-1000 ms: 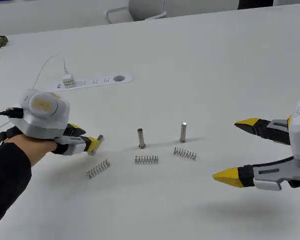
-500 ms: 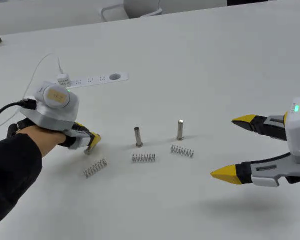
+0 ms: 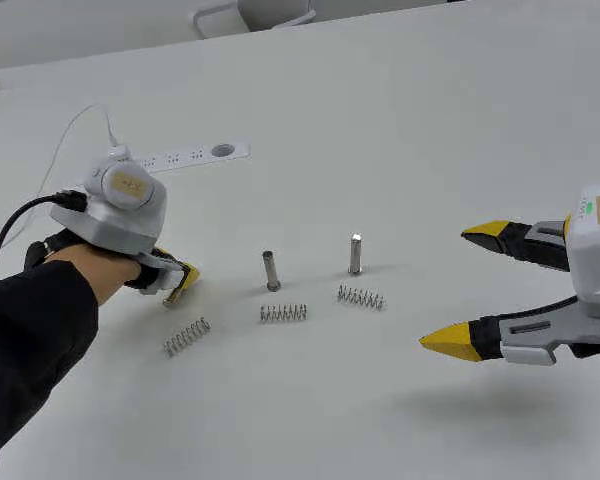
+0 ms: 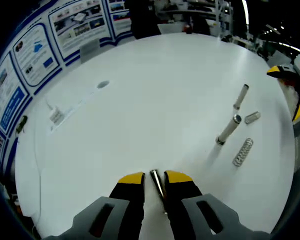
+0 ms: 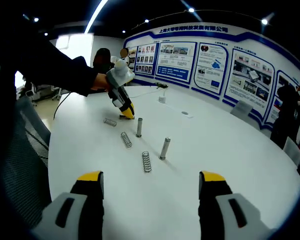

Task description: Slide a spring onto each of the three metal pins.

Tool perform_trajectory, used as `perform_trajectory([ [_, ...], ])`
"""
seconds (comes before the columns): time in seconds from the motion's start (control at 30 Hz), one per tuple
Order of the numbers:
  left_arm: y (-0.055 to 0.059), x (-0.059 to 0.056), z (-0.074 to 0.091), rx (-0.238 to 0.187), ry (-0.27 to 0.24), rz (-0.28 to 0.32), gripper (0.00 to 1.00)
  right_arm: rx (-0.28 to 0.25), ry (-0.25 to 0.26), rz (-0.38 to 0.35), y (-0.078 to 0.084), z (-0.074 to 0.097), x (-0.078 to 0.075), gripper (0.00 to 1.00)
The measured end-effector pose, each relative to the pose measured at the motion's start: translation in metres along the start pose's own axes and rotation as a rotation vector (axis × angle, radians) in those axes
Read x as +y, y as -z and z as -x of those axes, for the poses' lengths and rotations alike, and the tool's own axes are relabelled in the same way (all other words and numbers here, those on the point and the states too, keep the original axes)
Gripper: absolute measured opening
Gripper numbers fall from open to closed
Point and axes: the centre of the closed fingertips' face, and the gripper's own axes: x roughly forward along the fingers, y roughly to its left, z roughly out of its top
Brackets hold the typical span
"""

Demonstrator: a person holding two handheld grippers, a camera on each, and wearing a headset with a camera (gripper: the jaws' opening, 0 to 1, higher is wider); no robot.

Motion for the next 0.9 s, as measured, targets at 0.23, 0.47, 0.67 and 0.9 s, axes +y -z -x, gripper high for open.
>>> perform_trajectory([
  [0.23,0.0023,-0.0007,-0.0036,0.051,-0.009,0.020,0.14,0.007,0.002,0.006,0.0015,-0.0002,-0.0002,0.79],
  [0.47,0.0053,-0.0012,-0.0060,0.084,-0.009,0.033,0.14,0.011,0.003,0.008,0.0028,-0.0003,-0.0008,0.79],
  [0.67,0.0054,-0.0014,-0.0069,0.102,-0.006,0.044,0.12,0.017,0.002,0.009,0.0046,-0.0005,-0.0006,0.79],
  [0.9,0.0066,-0.0023,-0.0080,0.129,-0.004,0.058,0.10,0.022,0.000,0.009,0.0064,-0.0007,-0.0005,0.79],
])
